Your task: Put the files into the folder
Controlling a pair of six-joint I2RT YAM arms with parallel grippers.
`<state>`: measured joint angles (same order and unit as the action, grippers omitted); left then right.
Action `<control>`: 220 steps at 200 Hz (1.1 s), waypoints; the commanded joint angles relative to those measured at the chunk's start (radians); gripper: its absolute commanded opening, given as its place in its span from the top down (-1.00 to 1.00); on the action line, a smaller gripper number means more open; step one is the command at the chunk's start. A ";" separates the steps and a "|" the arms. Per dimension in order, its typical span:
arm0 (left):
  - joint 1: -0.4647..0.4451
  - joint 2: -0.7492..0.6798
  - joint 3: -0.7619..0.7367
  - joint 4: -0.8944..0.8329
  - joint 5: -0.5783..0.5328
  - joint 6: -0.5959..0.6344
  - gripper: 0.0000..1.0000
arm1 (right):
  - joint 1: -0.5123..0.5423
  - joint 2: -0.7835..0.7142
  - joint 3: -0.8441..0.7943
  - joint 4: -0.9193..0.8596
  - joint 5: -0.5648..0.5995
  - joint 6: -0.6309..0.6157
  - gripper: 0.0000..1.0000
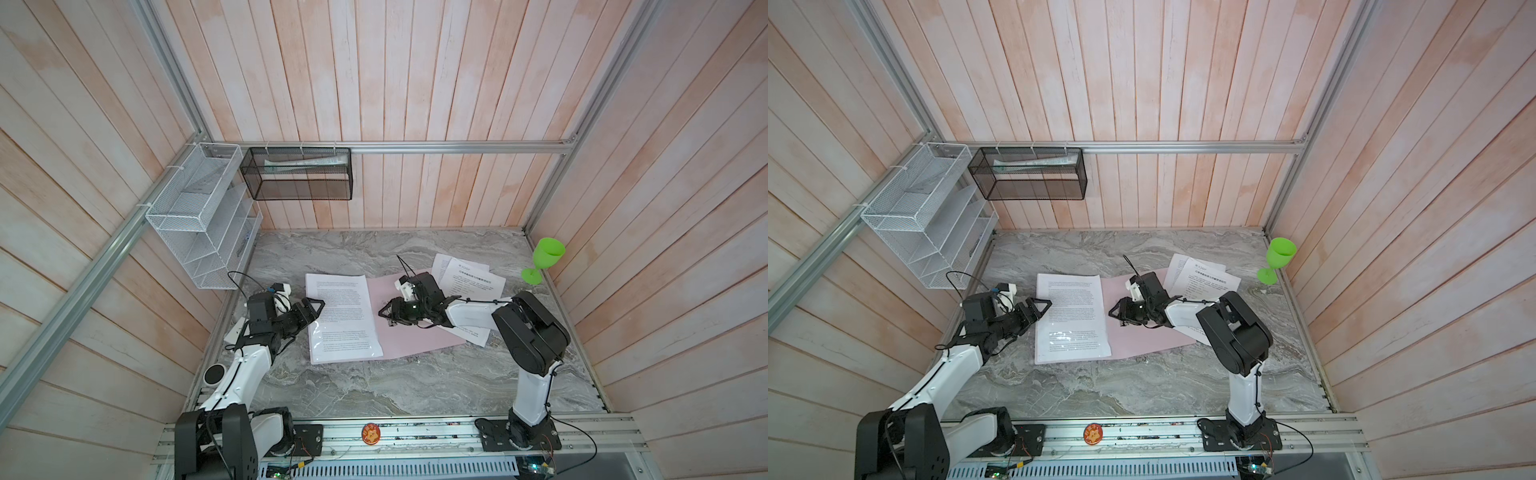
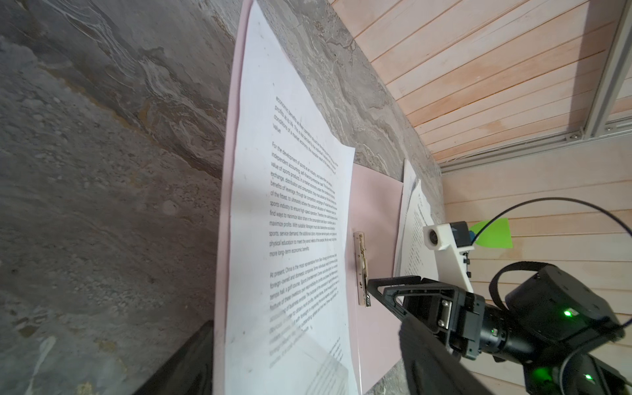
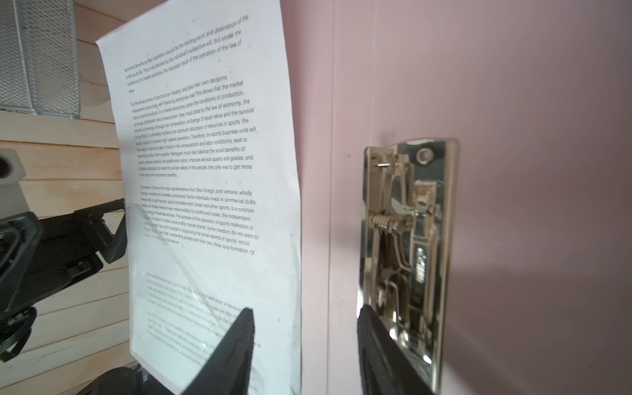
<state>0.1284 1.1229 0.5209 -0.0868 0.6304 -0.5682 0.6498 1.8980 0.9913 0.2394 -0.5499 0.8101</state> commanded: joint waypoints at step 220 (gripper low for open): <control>0.004 0.050 0.131 -0.155 0.009 0.097 1.00 | -0.052 -0.122 0.026 -0.211 0.006 -0.157 0.54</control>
<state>0.1299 1.1759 0.5846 -0.1379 0.6937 -0.5499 0.5976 1.8065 0.9894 0.1501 -0.5949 0.7254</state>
